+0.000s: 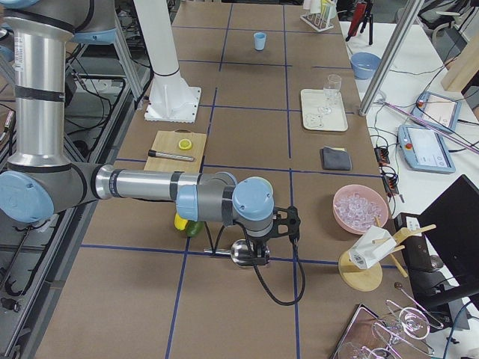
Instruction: Pour ice into bowl
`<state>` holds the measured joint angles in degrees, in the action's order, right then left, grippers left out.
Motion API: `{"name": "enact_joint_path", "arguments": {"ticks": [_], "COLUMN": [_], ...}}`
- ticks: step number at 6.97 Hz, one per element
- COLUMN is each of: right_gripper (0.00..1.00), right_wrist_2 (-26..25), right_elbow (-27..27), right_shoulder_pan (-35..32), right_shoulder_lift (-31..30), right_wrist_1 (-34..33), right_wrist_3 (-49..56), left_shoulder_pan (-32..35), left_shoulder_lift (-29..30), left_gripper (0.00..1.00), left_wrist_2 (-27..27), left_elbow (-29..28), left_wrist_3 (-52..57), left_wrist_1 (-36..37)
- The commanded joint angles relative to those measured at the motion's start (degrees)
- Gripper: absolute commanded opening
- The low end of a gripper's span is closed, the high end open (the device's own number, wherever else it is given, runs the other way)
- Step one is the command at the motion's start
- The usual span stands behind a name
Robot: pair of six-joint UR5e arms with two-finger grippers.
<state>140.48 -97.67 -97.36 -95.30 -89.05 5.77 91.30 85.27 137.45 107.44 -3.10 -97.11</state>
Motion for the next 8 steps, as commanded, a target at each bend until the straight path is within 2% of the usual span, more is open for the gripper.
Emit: {"name": "enact_joint_path", "arguments": {"ticks": [1, 3, 4, 5, 6, 7, 8], "right_gripper": [1.00, 1.00, 1.00, 1.00, 1.00, 1.00, 1.00], "right_wrist_2": [0.3, 2.9, 6.4, 3.8, 1.7, -3.3, -6.9], "right_elbow": [-0.2, -0.9, -2.0, -3.7, -3.7, -3.4, -0.1], "right_shoulder_pan": [2.1, 5.8, 8.2, 12.3, 17.2, 24.2, 29.9], "right_shoulder_lift": [0.8, 0.9, 1.3, -0.2, -3.7, -4.0, -4.1], "right_wrist_1": [0.2, -0.1, 1.5, 8.7, 18.8, 28.4, 37.5], "right_wrist_3": [-0.1, -3.5, -15.0, -22.8, -29.8, -43.7, -52.0], "left_shoulder_pan": [-3.9, -11.8, -15.1, -18.8, -23.8, -26.6, -26.8], "left_shoulder_lift": [-1.7, -5.5, -8.9, -11.3, -14.2, -16.1, -16.3], "left_gripper": [1.00, 1.00, 1.00, 1.00, 1.00, 1.00, 1.00], "left_wrist_2": [-0.1, -4.2, -8.2, -11.3, -17.5, -23.0, -25.0], "left_elbow": [7.4, 9.9, 10.3, 10.4, 11.4, 12.3, 13.0], "left_wrist_3": [-12.6, -26.6, -31.0, -37.4, -41.2, -41.3, -41.6], "left_wrist_1": [-5.6, -18.1, -25.3, -33.1, -38.0, -39.6, -39.8]}}
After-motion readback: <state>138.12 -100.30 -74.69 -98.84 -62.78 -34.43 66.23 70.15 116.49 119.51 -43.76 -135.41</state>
